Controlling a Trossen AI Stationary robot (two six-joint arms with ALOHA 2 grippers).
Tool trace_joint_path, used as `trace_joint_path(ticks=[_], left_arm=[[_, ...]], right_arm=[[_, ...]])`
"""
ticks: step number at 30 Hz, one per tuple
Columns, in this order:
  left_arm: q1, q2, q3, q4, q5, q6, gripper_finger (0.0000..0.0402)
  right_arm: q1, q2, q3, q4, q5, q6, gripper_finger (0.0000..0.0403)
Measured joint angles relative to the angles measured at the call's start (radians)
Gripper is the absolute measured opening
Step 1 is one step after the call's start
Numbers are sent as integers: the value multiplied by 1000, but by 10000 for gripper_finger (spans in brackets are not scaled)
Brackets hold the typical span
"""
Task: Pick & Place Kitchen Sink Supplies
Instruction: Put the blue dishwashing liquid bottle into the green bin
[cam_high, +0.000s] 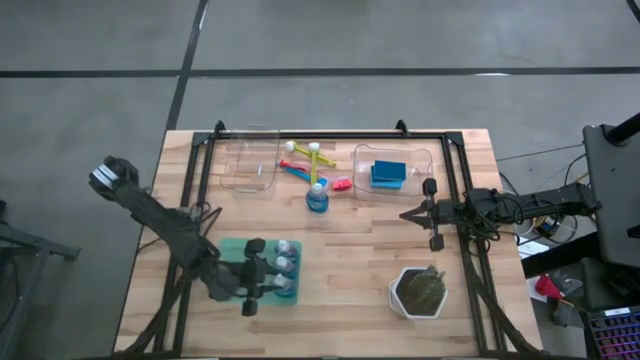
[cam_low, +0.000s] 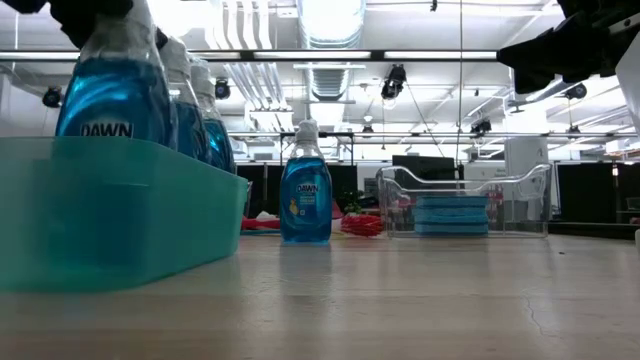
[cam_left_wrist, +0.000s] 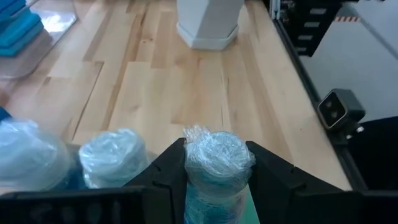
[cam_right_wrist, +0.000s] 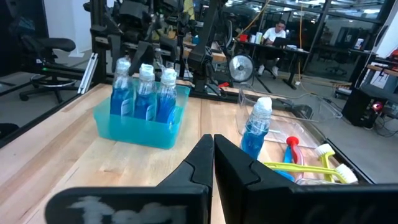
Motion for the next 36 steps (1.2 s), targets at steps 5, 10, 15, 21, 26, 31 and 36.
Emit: trace_joint_path(ticks=[5,10,15,21,26,31,36], left_arm=[[0,28,1,11,-3,2,144],[0,32,1,44,0,23,172],[0,8,1,44,0,26,190],[1,-63,23,56,0,74,193],[16,-127,63,83,-16,277,193],[88,-182,103,77,0,436,193],[219,-221,138,-7,114,469,190]], right_arm=[[0,0,0,0,0,1,8],[0,0,0,0,0,1,8],[0,0,0,0,0,1,8],[0,0,0,0,0,1,8],[0,0,0,0,0,1,8],[0,0,0,0,0,1,8],[0,0,0,0,0,1,8]])
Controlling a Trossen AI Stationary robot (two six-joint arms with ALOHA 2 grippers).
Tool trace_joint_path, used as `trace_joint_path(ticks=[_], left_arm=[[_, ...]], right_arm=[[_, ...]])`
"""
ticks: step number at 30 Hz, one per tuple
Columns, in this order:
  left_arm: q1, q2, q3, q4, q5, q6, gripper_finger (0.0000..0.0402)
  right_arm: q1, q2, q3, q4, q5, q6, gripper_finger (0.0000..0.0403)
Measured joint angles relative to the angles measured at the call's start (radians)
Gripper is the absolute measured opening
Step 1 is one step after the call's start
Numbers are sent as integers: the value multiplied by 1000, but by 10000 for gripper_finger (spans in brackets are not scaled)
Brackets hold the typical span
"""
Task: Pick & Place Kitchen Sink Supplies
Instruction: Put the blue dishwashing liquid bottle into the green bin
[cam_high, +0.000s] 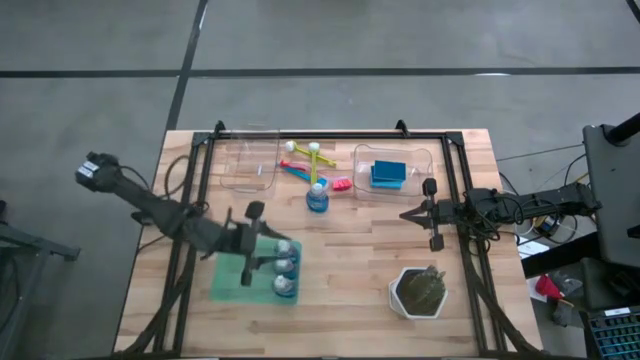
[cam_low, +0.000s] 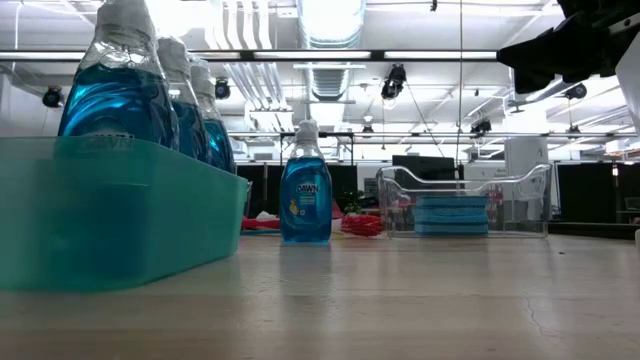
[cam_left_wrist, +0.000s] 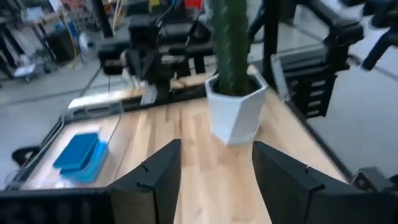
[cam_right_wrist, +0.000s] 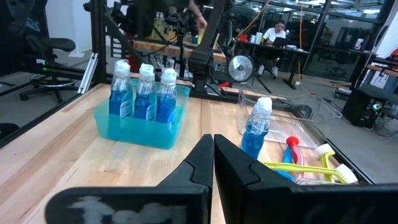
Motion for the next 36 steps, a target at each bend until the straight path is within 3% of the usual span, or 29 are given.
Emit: trace_joint_path(ticks=[12,17,27,36], left_arm=[[408,32,86,-177,320,60,189],[527,74,103,-182,358,97,189],[647,246,167,-194,442,183,197],[702,359,266,-281,450,219,250]], right_arm=[[0,0,0,0,0,0,8],[0,0,0,0,0,0,8],[0,0,0,0,0,0,8],[0,0,0,0,0,0,8]])
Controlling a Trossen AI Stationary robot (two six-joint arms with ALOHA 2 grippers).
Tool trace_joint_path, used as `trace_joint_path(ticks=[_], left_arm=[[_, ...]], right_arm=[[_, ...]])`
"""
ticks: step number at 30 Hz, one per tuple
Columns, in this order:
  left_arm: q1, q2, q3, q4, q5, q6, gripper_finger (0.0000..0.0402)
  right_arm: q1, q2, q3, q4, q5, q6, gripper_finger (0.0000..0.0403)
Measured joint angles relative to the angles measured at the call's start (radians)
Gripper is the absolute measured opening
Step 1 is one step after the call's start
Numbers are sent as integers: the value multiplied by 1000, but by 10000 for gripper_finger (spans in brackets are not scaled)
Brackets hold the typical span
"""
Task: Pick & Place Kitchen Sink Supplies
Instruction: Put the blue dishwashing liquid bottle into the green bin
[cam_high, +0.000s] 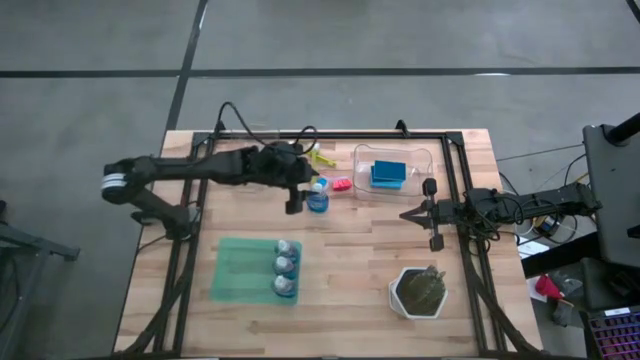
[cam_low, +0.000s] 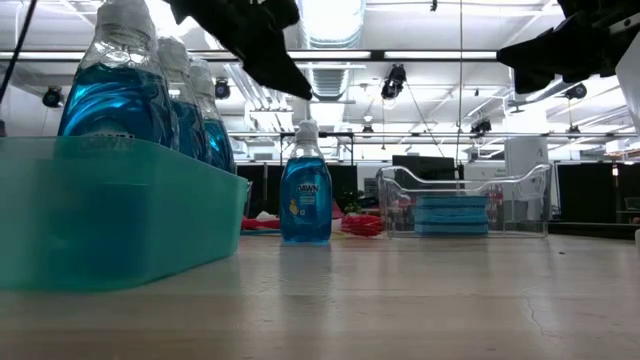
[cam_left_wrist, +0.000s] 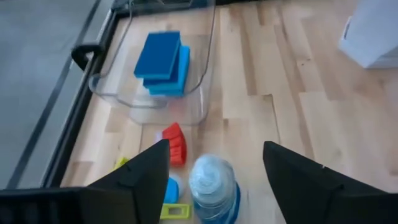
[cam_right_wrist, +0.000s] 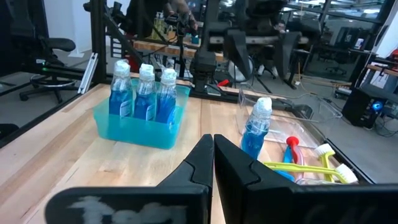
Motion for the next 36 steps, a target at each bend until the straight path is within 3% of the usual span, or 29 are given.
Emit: trace_joint_path(ticks=[10,22,29,36], left_arm=[[55,89,3,-5,4,23,266],[62,145,2,-12,88,19,259],[62,157,2,-17,89,12,225],[62,156,2,-13,90,10,159]], right_arm=[[0,0,0,0,0,0,8],[0,0,0,0,0,-2,8],[0,0,0,0,0,0,8],[0,0,0,0,0,-2,8]])
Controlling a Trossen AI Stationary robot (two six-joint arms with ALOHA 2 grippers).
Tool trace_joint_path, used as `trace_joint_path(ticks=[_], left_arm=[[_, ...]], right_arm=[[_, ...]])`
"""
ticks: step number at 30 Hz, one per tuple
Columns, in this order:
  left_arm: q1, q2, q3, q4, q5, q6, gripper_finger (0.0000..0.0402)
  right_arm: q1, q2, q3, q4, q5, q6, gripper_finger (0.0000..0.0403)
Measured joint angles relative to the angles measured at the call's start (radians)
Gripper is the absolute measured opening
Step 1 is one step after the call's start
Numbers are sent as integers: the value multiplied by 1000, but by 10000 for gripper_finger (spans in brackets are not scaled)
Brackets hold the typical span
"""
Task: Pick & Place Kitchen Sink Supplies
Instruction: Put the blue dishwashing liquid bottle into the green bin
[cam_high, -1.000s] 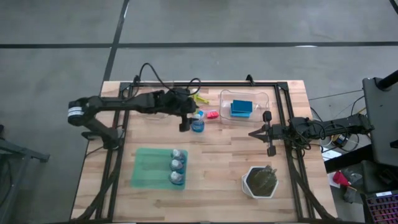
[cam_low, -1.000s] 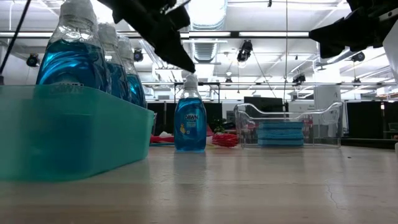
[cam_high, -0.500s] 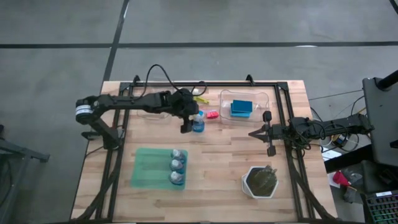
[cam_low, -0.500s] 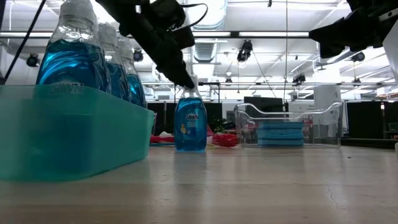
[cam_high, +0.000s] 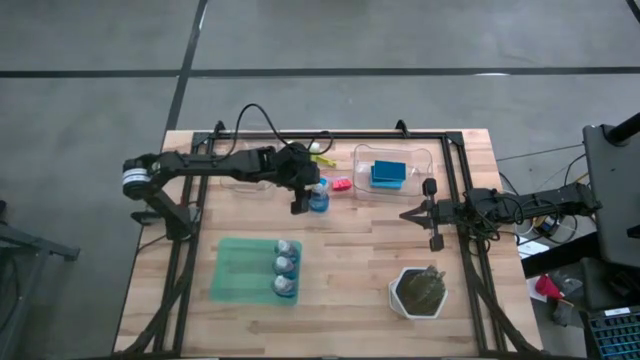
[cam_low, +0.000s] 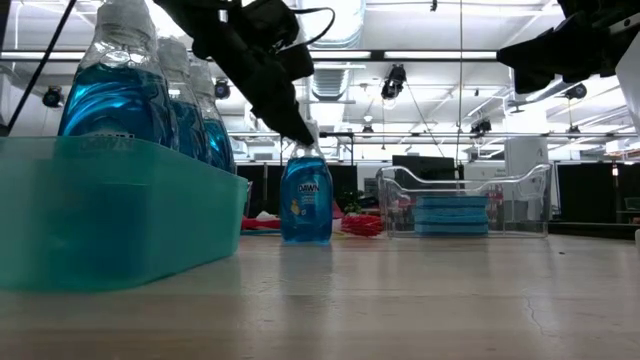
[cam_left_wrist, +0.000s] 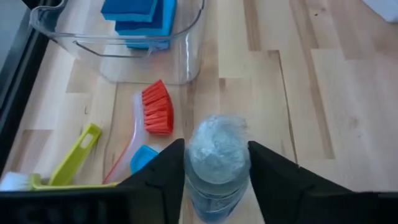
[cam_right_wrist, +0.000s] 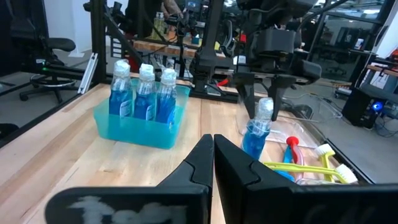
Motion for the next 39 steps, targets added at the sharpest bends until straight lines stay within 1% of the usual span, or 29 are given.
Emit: trace_joint_path(ticks=[3,7,10,15,17,22,24,30,35,39], left_arm=[[0,-1,0,4,1,-1,128],[0,-15,0,-6,-4,0,125],[-1,-48,0,-5,-3,0,126],[-5,-149,0,-44,-2,-15,150],[-7,-202,0,-70,0,-16,148],[-8,-335,0,-151,-1,-44,127],[-11,-385,0,-189,-1,-65,127],[-27,-525,0,-315,-3,-114,143],[-29,-627,0,-408,-47,-148,133],[-33,-685,0,-482,-34,-210,131]], right_arm=[[0,0,0,0,0,2,8],[0,0,0,0,0,2,8],[0,0,0,0,0,0,8],[0,0,0,0,0,0,8],[0,0,0,0,0,1,8],[0,0,0,0,0,1,8],[0,0,0,0,0,1,8],[0,0,0,0,0,2,8],[0,0,0,0,0,2,8],[0,0,0,0,0,2,8]])
